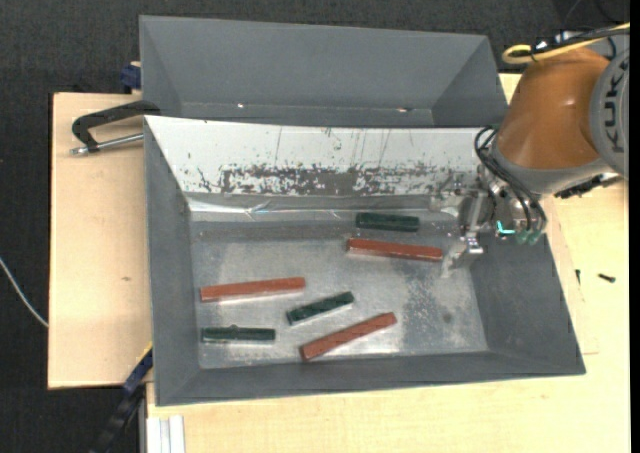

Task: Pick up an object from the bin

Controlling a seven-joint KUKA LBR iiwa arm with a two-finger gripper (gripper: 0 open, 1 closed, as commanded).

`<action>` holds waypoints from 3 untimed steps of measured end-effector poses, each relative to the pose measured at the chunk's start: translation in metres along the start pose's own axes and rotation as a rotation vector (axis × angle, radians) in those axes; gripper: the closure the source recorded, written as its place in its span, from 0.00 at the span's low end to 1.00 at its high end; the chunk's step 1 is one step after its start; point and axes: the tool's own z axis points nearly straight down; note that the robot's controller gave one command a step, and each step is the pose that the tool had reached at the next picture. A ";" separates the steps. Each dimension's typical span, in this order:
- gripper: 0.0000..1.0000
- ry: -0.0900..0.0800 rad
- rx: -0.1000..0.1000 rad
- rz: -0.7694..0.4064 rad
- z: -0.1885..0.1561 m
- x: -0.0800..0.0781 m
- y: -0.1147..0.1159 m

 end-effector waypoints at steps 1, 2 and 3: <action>0.00 -0.008 0.001 -0.001 -0.005 -0.002 0.000; 0.00 -0.024 0.003 -0.035 0.052 -0.018 0.073; 0.00 -0.023 0.003 -0.040 0.053 -0.017 0.073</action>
Offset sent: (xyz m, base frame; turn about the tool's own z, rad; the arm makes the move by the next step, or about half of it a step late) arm 0.0132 0.0802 -0.0638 -0.0435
